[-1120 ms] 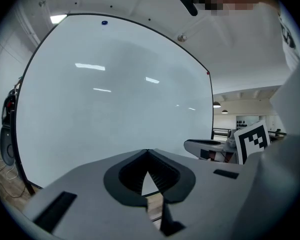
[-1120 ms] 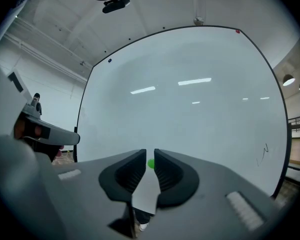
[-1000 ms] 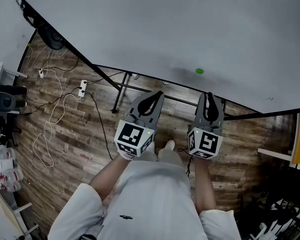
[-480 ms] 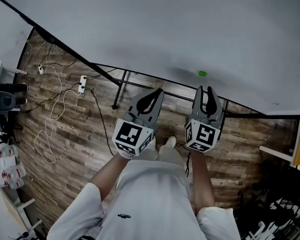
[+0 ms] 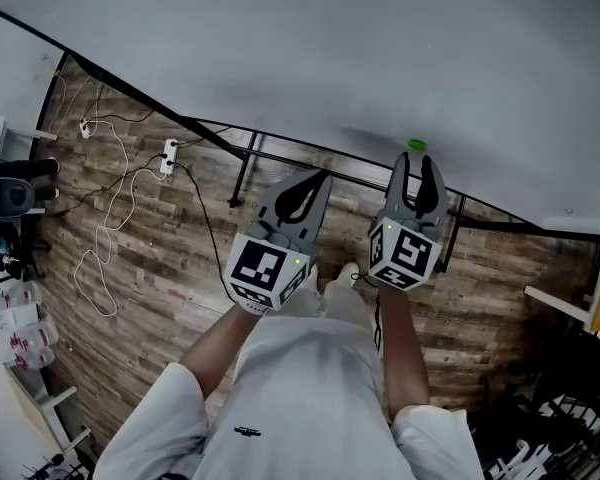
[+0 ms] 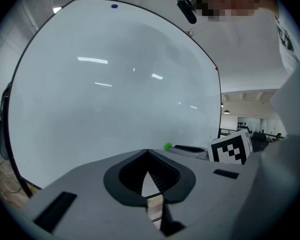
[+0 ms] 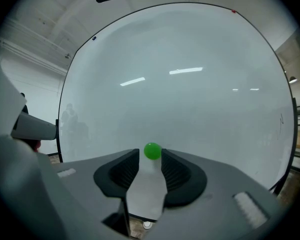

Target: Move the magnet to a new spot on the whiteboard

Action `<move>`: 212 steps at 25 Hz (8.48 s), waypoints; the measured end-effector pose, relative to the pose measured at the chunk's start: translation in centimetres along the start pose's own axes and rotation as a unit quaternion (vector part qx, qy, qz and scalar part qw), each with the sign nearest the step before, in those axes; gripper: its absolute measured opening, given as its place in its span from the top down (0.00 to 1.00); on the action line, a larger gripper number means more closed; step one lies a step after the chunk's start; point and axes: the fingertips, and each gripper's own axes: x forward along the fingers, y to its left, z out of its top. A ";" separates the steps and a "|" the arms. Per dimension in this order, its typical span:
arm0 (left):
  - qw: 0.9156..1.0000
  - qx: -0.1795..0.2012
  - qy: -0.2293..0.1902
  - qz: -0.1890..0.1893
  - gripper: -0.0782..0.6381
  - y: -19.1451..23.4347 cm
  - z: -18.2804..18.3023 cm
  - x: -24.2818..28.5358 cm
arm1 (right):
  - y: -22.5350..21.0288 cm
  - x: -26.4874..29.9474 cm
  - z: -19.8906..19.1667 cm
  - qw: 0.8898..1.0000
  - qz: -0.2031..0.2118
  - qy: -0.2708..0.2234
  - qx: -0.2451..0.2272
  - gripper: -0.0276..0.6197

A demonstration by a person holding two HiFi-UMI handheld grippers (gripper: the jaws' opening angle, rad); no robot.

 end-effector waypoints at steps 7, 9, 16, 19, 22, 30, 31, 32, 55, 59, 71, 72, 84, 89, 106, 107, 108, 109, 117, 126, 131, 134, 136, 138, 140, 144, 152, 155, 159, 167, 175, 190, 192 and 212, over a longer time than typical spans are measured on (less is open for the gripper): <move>1.000 -0.006 0.001 0.001 0.88 0.1 -0.2 -0.1 | -0.1 0.8 0.3 1.000 -0.028 0.001 -0.002 0.71; 1.000 -0.008 0.002 0.002 0.88 0.1 -0.4 -0.1 | -0.3 1.0 0.2 0.999 -0.036 0.002 -0.001 0.70; 1.000 -0.013 0.004 0.005 0.88 0.6 -0.6 -0.2 | -0.8 1.6 0.3 0.997 -0.079 0.005 -0.002 0.72; 1.000 -0.014 0.005 0.007 0.88 0.8 -0.7 -0.4 | -0.6 1.6 0.3 0.996 -0.089 0.001 -0.002 0.75; 1.000 -0.014 0.004 0.010 0.88 0.9 -0.6 -0.8 | -0.6 1.4 0.5 0.996 -0.094 -0.001 0.001 0.75; 1.000 -0.013 0.001 0.015 0.88 1.3 -0.4 -1.2 | -0.7 1.3 0.4 0.996 -0.089 0.001 0.004 0.75; 1.000 -0.013 0.000 0.015 0.88 1.4 -0.4 -1.3 | -0.6 1.3 0.4 0.996 -0.086 0.002 0.004 0.75; 1.000 -0.013 0.000 0.015 0.88 1.4 -0.4 -1.3 | -0.6 1.3 0.4 0.996 -0.084 0.002 0.004 0.76; 1.000 -0.011 -0.014 0.014 0.88 0.3 0.1 -3.3 | 1.1 -2.4 1.1 0.999 -0.036 -0.006 0.013 0.76; 1.000 -0.010 -0.017 0.012 0.88 -0.4 0.3 -4.1 | 1.3 -4.1 2.1 1.000 -0.025 -0.013 0.006 0.76; 0.999 -0.001 -0.030 0.011 0.88 -2.4 0.9 -7.1 | 1.5 -9.7 4.4 0.998 0.027 -0.026 -0.041 0.76; 0.999 0.001 -0.029 0.013 0.88 -2.4 0.7 -7.3 | 1.5 -10.1 4.4 0.998 0.032 -0.027 -0.043 0.76; 0.999 0.008 -0.036 0.008 0.88 -3.6 1.4 -9.3 | -0.1 -15.5 4.8 0.996 0.054 -0.036 -0.056 0.76; 0.999 0.009 -0.036 0.002 0.88 -4.0 2.0 -9.5 | -0.7 -16.2 5.5 0.996 0.052 -0.041 -0.057 0.76; 0.997 0.028 -0.052 -0.041 0.88 -8.1 7.1 -8.1 | -1.2 -15.7 14.5 0.988 0.087 -0.082 -0.102 0.76; 0.997 0.030 -0.055 -0.043 0.88 -8.3 7.5 -8.1 | -1.3 -15.5 15.2 0.987 0.084 -0.087 -0.104 0.76; 0.997 0.032 -0.057 -0.045 0.88 -8.4 7.8 -7.9 | -1.5 -15.3 16.0 0.987 0.080 -0.093 -0.107 0.76; 0.997 0.034 -0.058 -0.048 0.88 -8.6 8.2 -7.7 | -1.7 -15.0 16.7 0.986 0.076 -0.098 -0.110 0.76; 0.995 0.045 -0.069 -0.055 0.88 -9.3 11.0 -6.1 | -3.3 -12.3 21.4 0.985 0.048 -0.114 -0.117 0.76; 0.993 0.060 -0.085 -0.056 0.88 -9.1 14.0 -4.0 | -3.5 -8.9 25.3 0.983 0.028 -0.127 -0.131 0.76; 0.993 0.059 -0.087 -0.056 0.88 -8.8 15.0 -2.5 | -3.9 -6.6 26.2 0.984 0.015 -0.117 -0.134 0.76; 0.993 0.058 -0.085 -0.057 0.88 -8.3 15.4 -1.6 | -4.2 -5.2 26.1 0.985 0.011 -0.106 -0.135 0.76; 0.993 0.057 -0.085 -0.058 0.88 -7.8 15.5 -1.2 | -4.2 -4.2 26.2 0.985 0.003 -0.100 -0.143 0.76; 0.993 0.056 -0.087 -0.058 0.88 -7.6 15.7 -0.9 | -4.5 -3.5 26.2 0.985 -0.005 -0.093 -0.144 0.76; 0.993 0.056 -0.087 -0.059 0.88 -7.7 15.9 -0.5 | -5.0 -3.1 26.2 0.985 -0.013 -0.089 -0.145 0.76; 0.993 0.055 -0.088 -0.061 0.88 -7.7 16.0 -0.1 | -5.5 -2.7 25.9 0.986 -0.022 -0.078 -0.148 0.76; 0.992 0.056 -0.091 -0.060 0.88 -7.5 16.4 0.3 | -5.4 -1.9 26.2 0.985 -0.038 -0.076 -0.151 0.76; 0.992 0.058 -0.091 -0.059 0.88 -7.3 16.5 0.3 | -5.4 -1.8 26.2 0.984 -0.042 -0.078 -0.152 0.75; 0.992 0.057 -0.095 -0.057 0.88 -7.3 16.8 -0.3 | -5.4 -2.1 26.4 0.984 -0.047 -0.086 -0.149 0.75; 0.993 0.053 -0.093 -0.051 0.88 -6.8 16.3 -1.0 | -5.8 -2.4 25.5 0.985 -0.048 -0.090 -0.139 0.73; 0.992 0.059 -0.096 -0.055 0.88 -7.6 16.1 -2.7 | -5.3 -4.9 25.4 0.987 -0.040 -0.104 -0.116 0.73; 0.993 0.046 -0.094 -0.052 0.88 -8.3 14.4 -5.0 | -5.6 -11.1 23.2 0.990 -0.026 -0.118 -0.076 0.95; 0.993 0.043 -0.092 -0.055 0.88 -8.3 13.9 -5.0 | -5.3 -11.8 22.5 0.990 -0.019 -0.117 -0.076 0.95; 0.994 0.050 -0.079 -0.054 0.88 -8.5 11.0 -5.9 | -5.4 -15.1 14.9 0.995 0.024 -0.090 -0.039 0.95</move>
